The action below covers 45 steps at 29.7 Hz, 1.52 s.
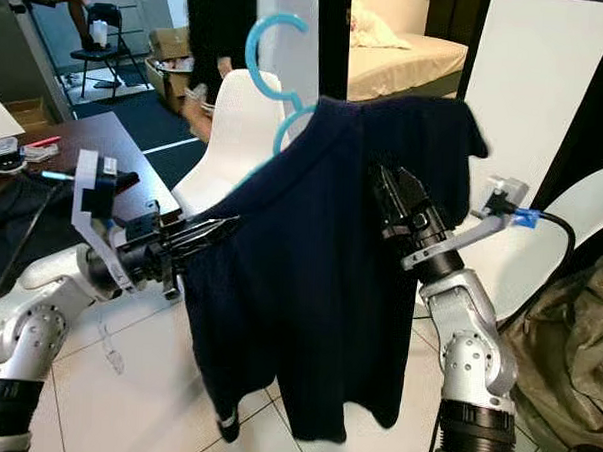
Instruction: Hang hanger
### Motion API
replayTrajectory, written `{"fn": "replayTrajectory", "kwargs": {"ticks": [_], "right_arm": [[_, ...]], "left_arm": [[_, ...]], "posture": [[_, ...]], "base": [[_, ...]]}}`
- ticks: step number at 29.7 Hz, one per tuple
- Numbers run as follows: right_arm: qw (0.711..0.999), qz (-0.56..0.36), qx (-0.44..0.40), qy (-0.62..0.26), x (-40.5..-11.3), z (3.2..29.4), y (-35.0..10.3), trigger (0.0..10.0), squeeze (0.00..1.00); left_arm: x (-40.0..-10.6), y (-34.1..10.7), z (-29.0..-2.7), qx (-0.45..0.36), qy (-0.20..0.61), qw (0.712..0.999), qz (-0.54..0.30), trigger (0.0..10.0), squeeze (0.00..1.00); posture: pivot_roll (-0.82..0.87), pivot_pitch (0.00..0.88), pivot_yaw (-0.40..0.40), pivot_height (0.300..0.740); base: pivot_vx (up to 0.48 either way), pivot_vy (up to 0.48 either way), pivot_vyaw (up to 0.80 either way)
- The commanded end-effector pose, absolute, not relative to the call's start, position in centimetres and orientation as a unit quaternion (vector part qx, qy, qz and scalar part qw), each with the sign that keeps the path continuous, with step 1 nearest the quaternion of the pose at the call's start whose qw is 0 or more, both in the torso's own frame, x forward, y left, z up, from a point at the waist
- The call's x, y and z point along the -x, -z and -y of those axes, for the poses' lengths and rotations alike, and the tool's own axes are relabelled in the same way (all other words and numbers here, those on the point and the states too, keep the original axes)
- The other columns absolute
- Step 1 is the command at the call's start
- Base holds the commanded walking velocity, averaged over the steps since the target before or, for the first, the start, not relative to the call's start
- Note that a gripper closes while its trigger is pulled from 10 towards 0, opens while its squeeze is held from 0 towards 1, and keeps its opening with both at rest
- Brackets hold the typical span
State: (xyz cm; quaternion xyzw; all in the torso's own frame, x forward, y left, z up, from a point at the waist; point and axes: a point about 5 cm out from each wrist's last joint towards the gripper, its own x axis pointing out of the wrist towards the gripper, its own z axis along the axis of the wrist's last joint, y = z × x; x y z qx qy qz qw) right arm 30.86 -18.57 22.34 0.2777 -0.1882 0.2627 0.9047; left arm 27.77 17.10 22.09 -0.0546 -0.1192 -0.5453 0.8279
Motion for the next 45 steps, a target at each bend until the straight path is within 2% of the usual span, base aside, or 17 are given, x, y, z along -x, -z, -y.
{"fn": "replayTrajectory", "kwargs": {"ticks": [1, 5, 7, 9, 11, 13, 14, 16, 18, 22, 27, 33, 36, 40, 41, 43, 45], "right_arm": [[0.893, 0.240, -0.258, -0.281, -29.9, 19.7, -24.3, 10.0, 0.00], [0.862, 0.295, -0.250, -0.328, -28.1, 21.0, -26.5, 10.0, 0.00], [0.862, 0.295, -0.250, -0.328, -28.1, 21.0, -26.5, 10.0, 0.00], [0.812, 0.352, -0.189, -0.425, -24.4, 22.3, -28.4, 10.0, 0.00], [0.804, 0.340, -0.120, -0.473, -22.6, 22.8, -28.8, 10.0, 0.00], [0.815, 0.319, -0.084, -0.477, -22.5, 22.9, -28.6, 10.0, 0.00], [0.830, 0.273, -0.013, -0.487, -22.7, 22.9, -28.3, 10.0, 0.00], [0.833, 0.254, 0.008, -0.491, -22.7, 22.8, -28.1, 10.0, 0.00], [0.849, 0.164, 0.088, -0.494, -23.6, 22.4, -26.5, 10.0, 0.00], [0.851, 0.096, 0.138, -0.498, -24.2, 22.3, -25.0, 10.0, 0.00], [0.838, 0.058, 0.125, -0.527, -23.6, 21.3, -23.8, 10.0, 0.00], [0.807, 0.009, 0.132, -0.576, -22.3, 19.8, -22.2, 10.0, 0.00], [0.779, 0.048, 0.092, -0.618, -21.5, 17.9, -22.8, 10.0, 0.00], [0.769, 0.115, 0.050, -0.627, -21.4, 17.0, -24.6, 10.0, 0.00], [0.768, 0.130, 0.042, -0.626, -21.4, 16.9, -24.9, 10.0, 0.00], [0.784, 0.173, 0.009, -0.597, -22.2, 16.8, -25.9, 10.0, 0.00], [0.784, 0.173, 0.009, -0.597, -22.2, 16.8, -25.9, 10.0, 0.00]], "left_arm": [[-27.1, -22.2, -17.7, 0.036, 0.564, 0.818, 0.108, 10.0, 0.00], [-26.8, -21.8, -18.5, 0.015, 0.570, 0.818, 0.082, 10.0, 0.00], [-26.8, -21.8, -18.5, 0.015, 0.570, 0.818, 0.082, 10.0, 0.00], [-26.6, -21.5, -20.1, -0.012, 0.566, 0.823, 0.050, 10.0, 0.00], [-26.3, -21.5, -21.2, -0.029, 0.564, 0.824, 0.030, 10.0, 0.00], [-26.1, -21.6, -21.3, -0.035, 0.570, 0.821, 0.024, 10.0, 0.00], [-25.8, -21.8, -21.3, -0.047, 0.587, 0.809, 0.011, 10.0, 0.00], [-25.7, -21.8, -21.2, -0.050, 0.591, 0.805, 0.007, 10.0, 0.00], [-25.8, -22.0, -21.3, -0.058, 0.593, 0.803, 0.005, 10.0, 0.00], [-25.9, -22.3, -21.3, -0.064, 0.595, 0.801, 0.006, 10.0, 0.00], [-26.1, -23.0, -21.1, -0.071, 0.597, 0.799, 0.020, 10.0, 0.00], [-26.2, -23.4, -21.2, -0.075, 0.597, 0.798, 0.025, 10.0, 0.00], [-26.3, -23.4, -21.1, -0.076, 0.597, 0.799, 0.027, 10.0, 0.00], [-26.3, -23.1, -20.7, -0.073, 0.601, 0.795, 0.025, 10.0, 0.00], [-26.3, -23.0, -20.6, -0.072, 0.602, 0.795, 0.024, 10.0, 0.00], [-26.3, -22.8, -20.4, -0.069, 0.604, 0.793, 0.024, 10.0, 0.00], [-26.3, -22.8, -20.4, -0.069, 0.604, 0.793, 0.024, 10.0, 0.00]], "posture": [[-0.03, 0.000, 0.039, 0.740], [-0.03, 0.000, 0.039, 0.740], [-0.03, 0.000, 0.039, 0.740], [-0.03, 0.000, 0.042, 0.740], [-0.02, 0.000, 0.040, 0.740], [-0.02, 0.000, 0.039, 0.740], [-0.02, 0.000, 0.038, 0.740], [-0.02, 0.000, 0.038, 0.740], [-0.02, 0.000, 0.040, 0.740], [-0.02, 0.000, 0.037, 0.740], [-0.02, 0.000, 0.039, 0.740], [-0.03, 0.000, 0.043, 0.740], [-0.03, 0.000, 0.047, 0.740], [-0.03, 0.000, 0.050, 0.740], [-0.03, 0.000, 0.050, 0.740], [-0.03, 0.000, 0.051, 0.740], [-0.03, 0.000, 0.051, 0.740]], "base": [[0.000, 0.000, 0.00], [0.000, 0.000, 0.00], [0.000, 0.000, 0.00], [0.000, 0.000, 0.00], [0.000, 0.000, 0.00], [0.000, 0.000, 0.00], [0.000, 0.000, 0.00], [0.000, 0.000, 0.00], [0.000, 0.000, 0.00], [0.000, 0.000, 0.00], [0.000, 0.000, 0.00], [0.000, 0.000, 0.00], [0.000, 0.000, 0.00], [0.000, 0.000, 0.00], [0.000, 0.000, 0.00], [0.000, 0.000, 0.00], [0.000, 0.000, 0.00]]}}
